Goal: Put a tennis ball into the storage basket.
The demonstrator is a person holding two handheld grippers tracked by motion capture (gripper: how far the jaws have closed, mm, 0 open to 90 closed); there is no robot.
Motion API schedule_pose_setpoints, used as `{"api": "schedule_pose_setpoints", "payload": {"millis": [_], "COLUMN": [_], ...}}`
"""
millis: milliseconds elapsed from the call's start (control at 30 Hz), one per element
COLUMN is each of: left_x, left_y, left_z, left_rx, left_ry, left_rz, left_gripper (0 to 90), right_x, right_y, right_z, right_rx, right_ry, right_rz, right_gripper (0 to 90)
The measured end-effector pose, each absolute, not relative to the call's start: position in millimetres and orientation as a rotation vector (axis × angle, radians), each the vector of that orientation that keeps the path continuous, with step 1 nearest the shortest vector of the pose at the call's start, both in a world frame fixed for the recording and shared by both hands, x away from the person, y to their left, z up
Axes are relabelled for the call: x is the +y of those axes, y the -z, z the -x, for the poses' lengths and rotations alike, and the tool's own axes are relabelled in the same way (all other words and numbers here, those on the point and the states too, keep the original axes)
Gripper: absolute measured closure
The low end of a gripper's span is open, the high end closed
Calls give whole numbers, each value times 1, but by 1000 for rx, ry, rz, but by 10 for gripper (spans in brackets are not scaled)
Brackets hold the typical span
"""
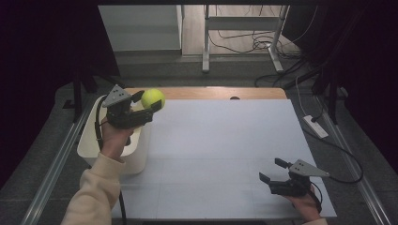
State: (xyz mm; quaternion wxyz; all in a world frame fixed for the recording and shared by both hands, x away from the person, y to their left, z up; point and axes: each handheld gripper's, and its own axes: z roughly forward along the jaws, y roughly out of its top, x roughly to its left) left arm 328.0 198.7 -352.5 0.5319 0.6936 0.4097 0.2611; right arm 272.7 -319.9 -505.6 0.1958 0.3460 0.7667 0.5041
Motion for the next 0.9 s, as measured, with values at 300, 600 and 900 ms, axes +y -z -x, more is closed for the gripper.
{"api": "schedule_pose_setpoints", "payload": {"millis": [300, 600, 900], "left_x": [209, 218, 230], "left_y": [354, 356, 359], "left_z": [-329, -329, -329], "left_rx": [1014, 1045, 1085], "left_ry": [-641, -657, -681], "left_rz": [-1643, -1634, -1626], "left_gripper": [277, 277, 277], "right_x": [-320, -320, -319], "right_y": [506, 506, 506], "right_z": [-273, -273, -272], "right_rx": [2147, 2148, 2144], "right_ry": [-1413, -1409, -1409], "right_rz": [-968, -966, -970], "right_gripper": [117, 118, 120]}}
